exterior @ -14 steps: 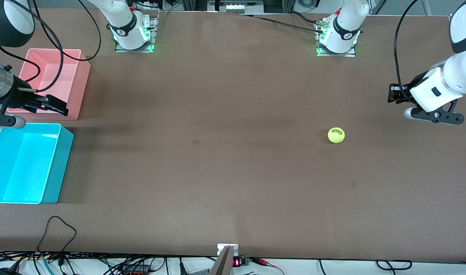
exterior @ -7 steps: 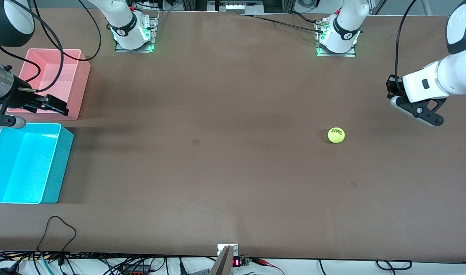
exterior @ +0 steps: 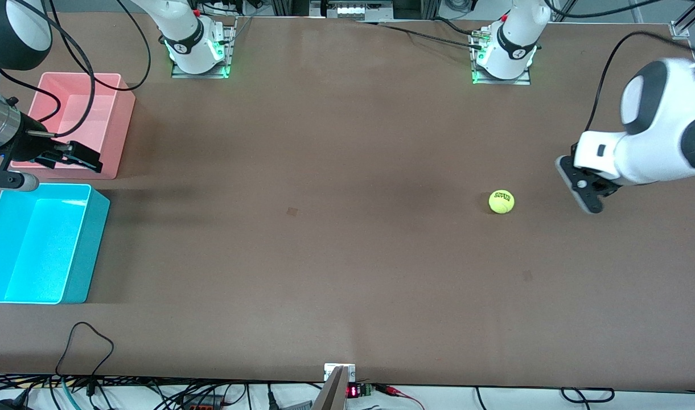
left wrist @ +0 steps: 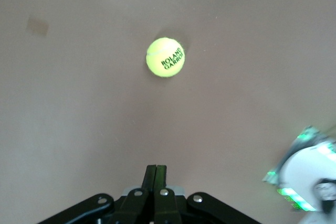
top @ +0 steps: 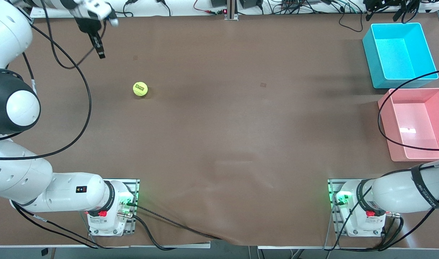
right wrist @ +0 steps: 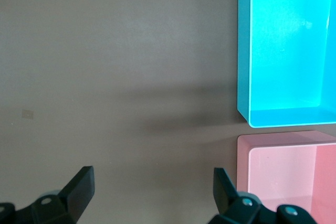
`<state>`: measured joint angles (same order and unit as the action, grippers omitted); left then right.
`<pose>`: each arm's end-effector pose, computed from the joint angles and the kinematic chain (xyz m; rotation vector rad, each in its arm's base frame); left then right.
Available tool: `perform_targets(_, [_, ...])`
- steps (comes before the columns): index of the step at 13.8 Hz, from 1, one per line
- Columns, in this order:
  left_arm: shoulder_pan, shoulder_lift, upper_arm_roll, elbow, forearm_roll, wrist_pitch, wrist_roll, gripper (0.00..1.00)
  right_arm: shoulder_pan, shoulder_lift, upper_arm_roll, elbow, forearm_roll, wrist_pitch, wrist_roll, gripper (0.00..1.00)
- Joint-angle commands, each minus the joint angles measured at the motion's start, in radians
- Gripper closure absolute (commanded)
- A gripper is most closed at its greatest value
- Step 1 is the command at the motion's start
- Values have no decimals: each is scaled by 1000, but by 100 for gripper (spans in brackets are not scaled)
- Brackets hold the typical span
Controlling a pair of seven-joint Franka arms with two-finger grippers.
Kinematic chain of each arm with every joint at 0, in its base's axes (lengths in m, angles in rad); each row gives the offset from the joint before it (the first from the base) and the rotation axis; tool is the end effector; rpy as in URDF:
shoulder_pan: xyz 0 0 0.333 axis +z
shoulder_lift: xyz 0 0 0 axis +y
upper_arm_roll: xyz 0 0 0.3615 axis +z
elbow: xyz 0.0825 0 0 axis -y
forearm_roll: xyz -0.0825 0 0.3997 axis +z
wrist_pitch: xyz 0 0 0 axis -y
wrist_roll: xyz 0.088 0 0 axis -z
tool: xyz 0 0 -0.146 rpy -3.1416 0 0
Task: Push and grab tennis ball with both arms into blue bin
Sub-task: 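Lower the left gripper behind the tennis ball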
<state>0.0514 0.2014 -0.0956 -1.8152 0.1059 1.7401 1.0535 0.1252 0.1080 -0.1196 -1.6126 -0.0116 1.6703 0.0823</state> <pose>0.5945 -0.0100 0.4092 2.5757 -1.6342 -0.4307 0.6089 0.0051 0.5557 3.1120 -0.1166 -0.0754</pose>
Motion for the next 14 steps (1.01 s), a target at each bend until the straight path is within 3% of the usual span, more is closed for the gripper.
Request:
perform_targets(1, [22, -8, -3, -139, 47, 187, 222, 100, 7, -14, -3, -7, 13, -4, 14, 0])
perform_targets(4, [24, 21, -3, -245, 92, 353, 383, 100, 7, -14, -3, -7, 13, -4, 14, 0])
perform_targets(7, [21, 29, -1, -352, 158, 510, 387, 100, 7, -14, -3, -7, 13, -6, 14, 0])
perform_targets(14, [80, 122, -3, -415, 166, 685, 358, 100, 7, -14, -3, -7, 13, -6, 14, 0])
